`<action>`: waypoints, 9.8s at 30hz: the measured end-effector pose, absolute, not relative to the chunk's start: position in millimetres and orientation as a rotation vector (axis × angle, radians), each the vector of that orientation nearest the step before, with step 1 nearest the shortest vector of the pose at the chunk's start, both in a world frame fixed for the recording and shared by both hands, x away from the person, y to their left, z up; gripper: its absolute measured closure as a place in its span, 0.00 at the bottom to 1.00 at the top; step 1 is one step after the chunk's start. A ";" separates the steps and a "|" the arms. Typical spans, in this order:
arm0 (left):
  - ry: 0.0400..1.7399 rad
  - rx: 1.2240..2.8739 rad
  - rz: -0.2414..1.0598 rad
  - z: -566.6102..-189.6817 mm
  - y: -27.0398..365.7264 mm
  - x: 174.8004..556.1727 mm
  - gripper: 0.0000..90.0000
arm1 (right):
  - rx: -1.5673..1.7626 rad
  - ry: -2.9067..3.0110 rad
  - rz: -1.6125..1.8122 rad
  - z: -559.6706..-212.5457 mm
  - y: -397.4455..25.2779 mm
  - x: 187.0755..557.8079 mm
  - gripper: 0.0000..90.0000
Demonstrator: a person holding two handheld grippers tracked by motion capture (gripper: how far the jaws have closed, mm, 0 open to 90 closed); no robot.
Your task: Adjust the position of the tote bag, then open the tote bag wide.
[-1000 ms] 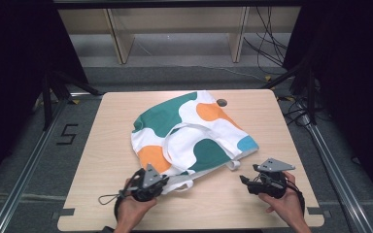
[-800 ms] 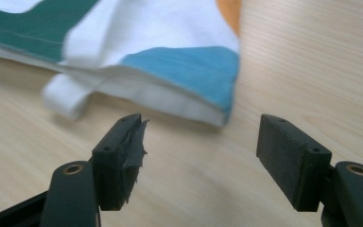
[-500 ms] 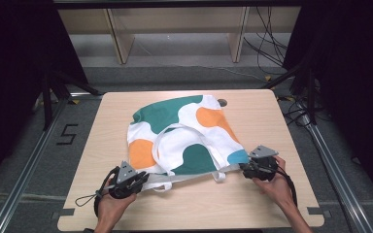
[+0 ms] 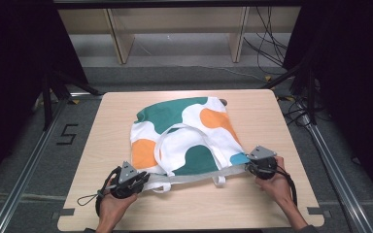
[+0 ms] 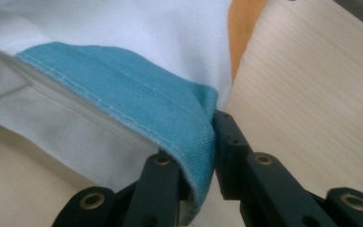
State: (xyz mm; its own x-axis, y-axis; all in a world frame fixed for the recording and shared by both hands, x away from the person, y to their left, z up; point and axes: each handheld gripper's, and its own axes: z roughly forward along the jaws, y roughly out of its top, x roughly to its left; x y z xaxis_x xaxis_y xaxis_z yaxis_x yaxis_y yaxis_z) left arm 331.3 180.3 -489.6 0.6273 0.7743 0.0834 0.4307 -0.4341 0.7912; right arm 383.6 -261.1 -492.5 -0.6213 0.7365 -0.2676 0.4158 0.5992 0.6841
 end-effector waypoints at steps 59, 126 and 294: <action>0.935 2.209 0.738 -485.4 184.7 346.8 0.87 | 1.037 2.245 0.848 -491.7 -273.6 327.3 0.65; 0.669 1.630 0.860 -277.6 188.5 321.6 0.90 | 0.670 1.830 1.127 -255.0 -289.7 321.9 0.96; 0.956 2.275 0.267 -484.5 96.4 398.4 0.50 | 0.831 2.267 1.049 -407.8 -226.1 410.3 0.95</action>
